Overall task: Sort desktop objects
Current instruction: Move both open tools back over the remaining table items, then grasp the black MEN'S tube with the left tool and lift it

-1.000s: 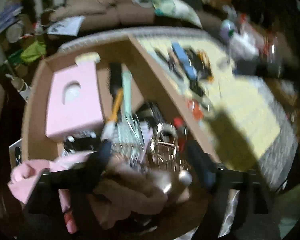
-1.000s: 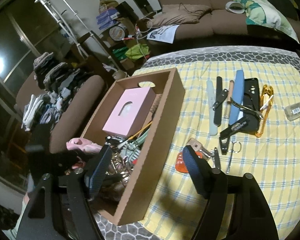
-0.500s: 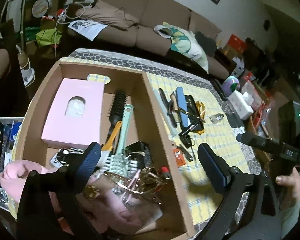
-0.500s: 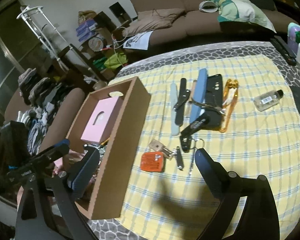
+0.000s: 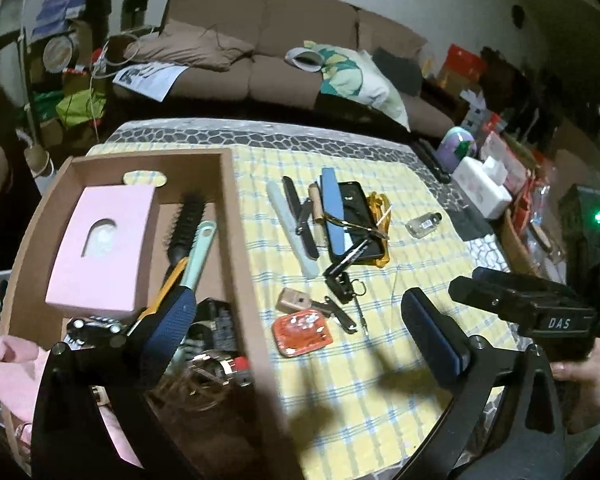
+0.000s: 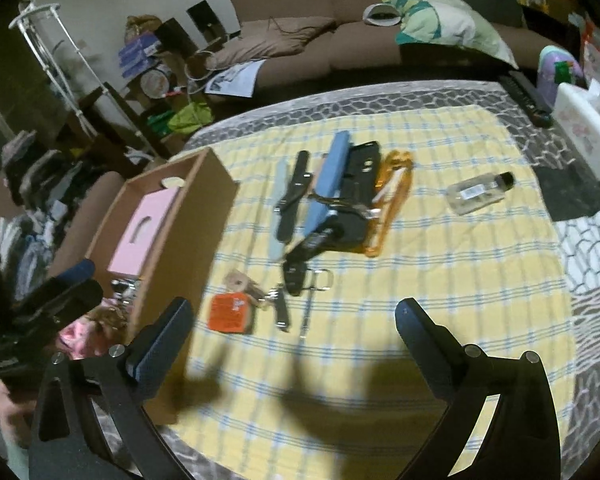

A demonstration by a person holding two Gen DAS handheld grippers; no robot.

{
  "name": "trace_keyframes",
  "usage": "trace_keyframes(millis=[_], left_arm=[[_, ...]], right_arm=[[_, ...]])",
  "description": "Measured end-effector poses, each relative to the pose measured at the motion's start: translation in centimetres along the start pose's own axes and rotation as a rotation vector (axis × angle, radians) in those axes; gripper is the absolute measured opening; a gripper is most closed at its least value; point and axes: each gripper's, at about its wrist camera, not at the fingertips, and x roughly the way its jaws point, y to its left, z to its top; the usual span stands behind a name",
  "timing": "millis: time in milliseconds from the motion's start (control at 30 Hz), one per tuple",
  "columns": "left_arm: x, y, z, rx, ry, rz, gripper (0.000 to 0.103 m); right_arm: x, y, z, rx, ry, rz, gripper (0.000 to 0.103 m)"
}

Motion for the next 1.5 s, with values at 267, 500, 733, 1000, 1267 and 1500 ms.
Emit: trace_keyframes(millis=[267, 500, 733, 1000, 1267, 1500], left_arm=[[2.0, -3.3, 0.2, 0.014, 0.016, -0.029, 0.103], [4.4, -6.7, 0.0, 0.084, 0.042, -0.022, 0.103], [9.5, -8.5, 1.6, 0.094, 0.093, 0.034, 0.103], [16.4, -10.7, 1.2, 0.226, 0.165, 0.096, 0.075], [19.9, -9.8, 0.5, 0.241, 0.203, 0.146, 0.060], [21.1, -8.3, 0.4, 0.185, 0.228, 0.147, 0.017]], right_arm=[[-0.9, -3.9, -0.2, 0.011, -0.010, -0.092, 0.103], [-2.8, -9.5, -0.1, 0.080, -0.042, -0.220, 0.103], [-4.3, -13.2, 0.0, 0.184, -0.080, -0.206, 0.103], [-3.8, -13.9, 0.4, 0.231, -0.090, -0.148, 0.103], [-2.1, -13.5, -0.1, 0.202, -0.042, -0.138, 0.103], [-1.8, -13.3, -0.2, 0.205, -0.037, -0.122, 0.103]])
